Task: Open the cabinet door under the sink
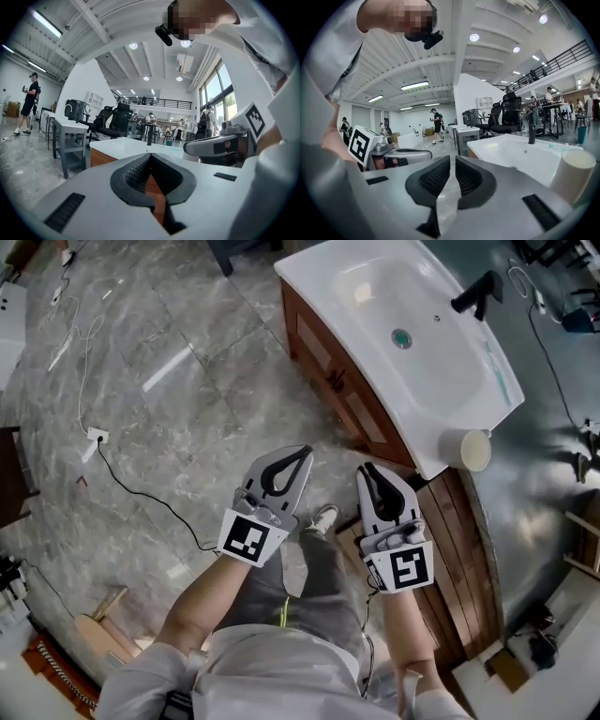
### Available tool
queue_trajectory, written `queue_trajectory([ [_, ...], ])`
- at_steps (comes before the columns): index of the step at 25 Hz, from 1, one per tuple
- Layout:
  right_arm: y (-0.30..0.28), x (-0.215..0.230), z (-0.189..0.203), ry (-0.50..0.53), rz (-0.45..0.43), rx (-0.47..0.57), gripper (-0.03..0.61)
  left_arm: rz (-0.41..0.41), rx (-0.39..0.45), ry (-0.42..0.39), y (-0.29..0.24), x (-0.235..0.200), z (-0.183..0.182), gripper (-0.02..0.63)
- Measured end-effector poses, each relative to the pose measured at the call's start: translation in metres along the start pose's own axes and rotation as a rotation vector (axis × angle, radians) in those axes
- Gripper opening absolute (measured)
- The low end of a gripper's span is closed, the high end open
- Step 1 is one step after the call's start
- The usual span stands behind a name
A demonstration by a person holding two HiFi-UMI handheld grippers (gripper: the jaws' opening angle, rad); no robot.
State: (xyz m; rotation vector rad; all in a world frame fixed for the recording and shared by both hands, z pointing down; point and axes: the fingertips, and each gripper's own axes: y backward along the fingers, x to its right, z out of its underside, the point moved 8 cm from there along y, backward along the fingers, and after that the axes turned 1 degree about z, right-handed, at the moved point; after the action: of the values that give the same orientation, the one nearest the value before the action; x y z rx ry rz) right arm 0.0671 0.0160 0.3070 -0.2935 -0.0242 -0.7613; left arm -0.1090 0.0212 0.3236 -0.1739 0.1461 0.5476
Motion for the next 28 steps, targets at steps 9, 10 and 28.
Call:
queue_trajectory([
  [9,-0.07,0.038,0.113,0.036,0.043,-0.017,0.034,0.015,-0.09,-0.052,-0.033,-0.047,0.103,0.015],
  [10,-0.079,0.043,0.129,0.036,0.041,-0.019,0.034,0.012,-0.091,-0.06,-0.039,-0.053,0.114,0.015],
  [28,-0.177,0.08,0.271,0.031,0.109,-0.031,0.129,-0.038,-0.082,-0.073,-0.081,-0.109,0.251,0.015],
])
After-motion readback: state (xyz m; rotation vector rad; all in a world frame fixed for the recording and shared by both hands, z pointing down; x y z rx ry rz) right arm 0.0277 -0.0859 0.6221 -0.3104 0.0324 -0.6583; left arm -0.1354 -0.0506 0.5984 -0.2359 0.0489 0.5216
